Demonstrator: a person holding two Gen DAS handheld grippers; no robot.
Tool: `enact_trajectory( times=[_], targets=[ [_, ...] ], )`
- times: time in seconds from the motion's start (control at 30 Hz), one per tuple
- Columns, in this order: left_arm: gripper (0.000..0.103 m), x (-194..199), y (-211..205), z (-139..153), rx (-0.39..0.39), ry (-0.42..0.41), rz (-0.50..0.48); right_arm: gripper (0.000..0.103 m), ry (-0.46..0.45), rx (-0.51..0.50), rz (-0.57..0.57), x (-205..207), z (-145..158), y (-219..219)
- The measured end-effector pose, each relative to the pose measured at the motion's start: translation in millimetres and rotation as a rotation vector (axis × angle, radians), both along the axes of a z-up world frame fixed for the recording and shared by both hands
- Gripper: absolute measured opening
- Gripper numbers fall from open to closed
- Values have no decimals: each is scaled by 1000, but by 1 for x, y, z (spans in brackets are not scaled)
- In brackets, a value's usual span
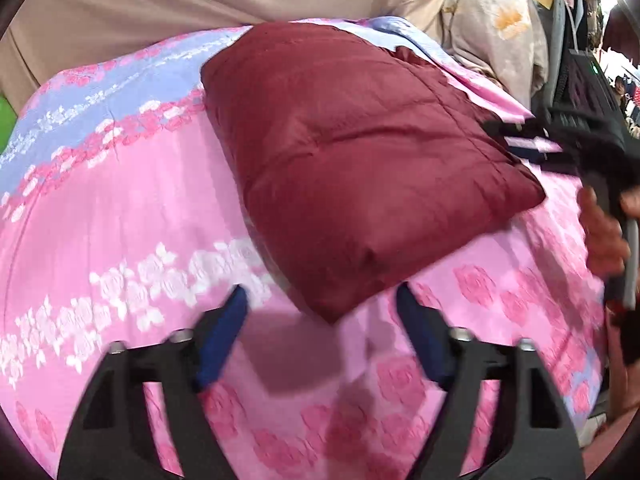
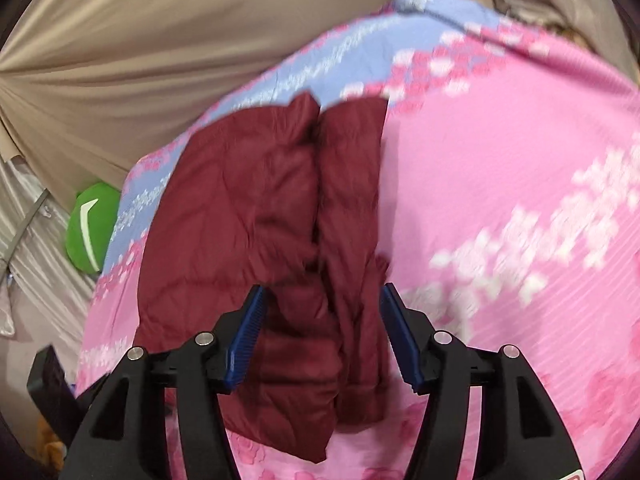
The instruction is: Fold large clothes
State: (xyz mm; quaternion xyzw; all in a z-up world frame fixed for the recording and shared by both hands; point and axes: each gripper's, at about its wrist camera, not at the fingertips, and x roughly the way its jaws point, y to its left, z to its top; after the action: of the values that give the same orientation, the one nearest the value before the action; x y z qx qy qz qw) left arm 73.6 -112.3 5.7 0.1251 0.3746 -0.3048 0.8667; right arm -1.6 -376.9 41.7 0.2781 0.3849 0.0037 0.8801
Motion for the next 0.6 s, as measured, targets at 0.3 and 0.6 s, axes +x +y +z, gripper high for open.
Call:
enact_trajectory(
  times=[0.3, 0.6],
  targets=[
    [29, 41, 6, 9, -20, 19, 50, 5, -93, -91, -25, 7, 23, 19],
    [26, 25, 24, 23, -57, 77, 8, 12, 74, -121, -29, 21, -11, 16]
  ],
)
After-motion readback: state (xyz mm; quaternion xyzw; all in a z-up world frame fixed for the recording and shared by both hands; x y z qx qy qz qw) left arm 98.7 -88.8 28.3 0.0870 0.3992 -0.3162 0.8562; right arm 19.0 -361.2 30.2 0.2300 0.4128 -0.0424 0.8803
